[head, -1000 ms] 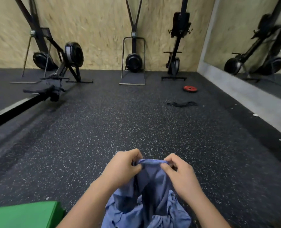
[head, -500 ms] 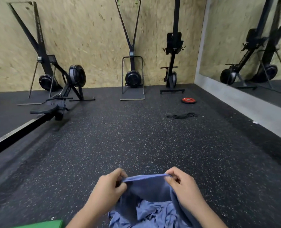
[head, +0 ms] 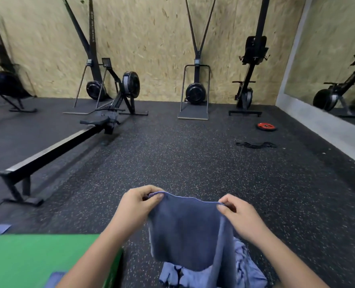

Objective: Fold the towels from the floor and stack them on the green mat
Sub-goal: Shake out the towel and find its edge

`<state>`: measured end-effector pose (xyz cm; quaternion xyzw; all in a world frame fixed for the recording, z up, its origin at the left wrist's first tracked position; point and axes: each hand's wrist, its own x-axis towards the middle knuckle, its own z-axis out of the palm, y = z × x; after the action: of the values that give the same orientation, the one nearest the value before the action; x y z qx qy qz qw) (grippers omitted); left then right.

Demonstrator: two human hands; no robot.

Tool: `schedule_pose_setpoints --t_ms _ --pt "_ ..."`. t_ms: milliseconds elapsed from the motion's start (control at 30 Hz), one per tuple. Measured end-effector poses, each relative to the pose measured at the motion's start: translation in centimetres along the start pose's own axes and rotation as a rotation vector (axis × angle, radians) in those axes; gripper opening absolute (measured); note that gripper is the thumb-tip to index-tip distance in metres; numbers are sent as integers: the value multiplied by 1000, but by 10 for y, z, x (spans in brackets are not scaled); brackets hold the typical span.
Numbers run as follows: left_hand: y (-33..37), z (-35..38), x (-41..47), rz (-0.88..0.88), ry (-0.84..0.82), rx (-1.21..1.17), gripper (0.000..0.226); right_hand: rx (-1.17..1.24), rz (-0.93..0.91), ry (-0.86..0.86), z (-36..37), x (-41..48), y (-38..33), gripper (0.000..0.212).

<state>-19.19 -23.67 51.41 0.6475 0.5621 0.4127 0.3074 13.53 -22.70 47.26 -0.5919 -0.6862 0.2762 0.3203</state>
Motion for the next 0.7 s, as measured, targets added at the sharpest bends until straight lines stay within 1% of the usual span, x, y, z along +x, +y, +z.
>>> schedule_pose_setpoints --t_ms 33,67,133,167,200,233,267,300,333,433,467,567,633,700 --pt "3 -5 -6 10 0 -4 13 -7 -17 -47 9 -1 -13 9" --pt "6 -10 -12 23 -7 17 12 3 -42 -105 20 -4 -28 14" --pt "11 -13 -23 75 -50 102 10 50 -89 -237 40 -15 -62 33" --pt "13 -13 -28 99 -81 132 9 70 -116 -290 48 -20 -79 37" --pt "15 -13 -32 112 -108 142 8 105 -139 -321 55 -24 -92 36" --pt "18 -13 -37 119 -125 134 9 142 -161 -332 62 -26 -102 29" --pt "20 -13 -40 122 -126 111 10 179 -188 -330 67 -27 -110 20" --pt "22 -14 -44 127 -117 77 12 196 -205 -323 70 -31 -118 15" --pt "25 -15 -47 132 -102 33 13 224 -214 -319 72 -34 -124 16" --pt "29 -18 -57 125 -38 -150 17 338 -228 -292 70 -41 -135 40" --pt "28 -19 -61 108 -29 -202 20 360 -235 -267 67 -42 -136 43" --pt "17 -23 -77 42 -108 -316 28 400 -227 -211 52 -45 -141 41" --pt "5 -25 -89 2 -176 -308 27 411 -234 -169 42 -46 -142 34" --pt "-8 -27 -99 -47 -221 -263 20 401 -234 -141 34 -48 -142 27"
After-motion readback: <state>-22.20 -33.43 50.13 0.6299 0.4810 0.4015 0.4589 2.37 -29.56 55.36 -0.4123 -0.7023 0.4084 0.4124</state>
